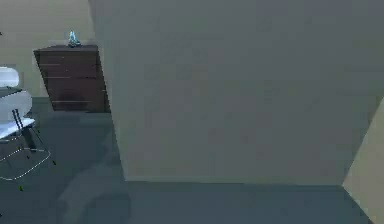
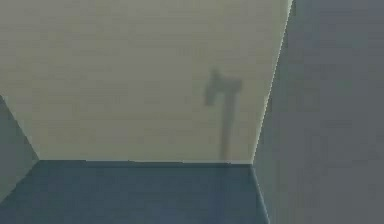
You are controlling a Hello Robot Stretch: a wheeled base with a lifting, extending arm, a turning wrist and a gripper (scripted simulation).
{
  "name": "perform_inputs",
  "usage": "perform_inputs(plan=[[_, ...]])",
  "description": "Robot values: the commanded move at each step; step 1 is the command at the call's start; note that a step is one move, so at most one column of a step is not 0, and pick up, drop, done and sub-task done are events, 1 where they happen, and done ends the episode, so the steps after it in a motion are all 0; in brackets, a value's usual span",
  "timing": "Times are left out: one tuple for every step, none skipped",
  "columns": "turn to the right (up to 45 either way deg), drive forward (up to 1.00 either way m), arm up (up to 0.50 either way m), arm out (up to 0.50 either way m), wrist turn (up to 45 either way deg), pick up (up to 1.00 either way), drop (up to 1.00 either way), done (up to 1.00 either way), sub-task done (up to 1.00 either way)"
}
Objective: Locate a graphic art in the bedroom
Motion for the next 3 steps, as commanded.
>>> perform_inputs(plan=[[-45.0, 0.00, 0.00, 0.00, 0.0, 0.00, 0.00, 0.00, 0.00], [-33.0, 0.00, 0.00, 0.00, 0.0, 0.00, 0.00, 0.00, 0.00], [0.0, 0.90, 0.00, 0.00, 0.0, 0.00, 0.00, 0.00, 0.00]])
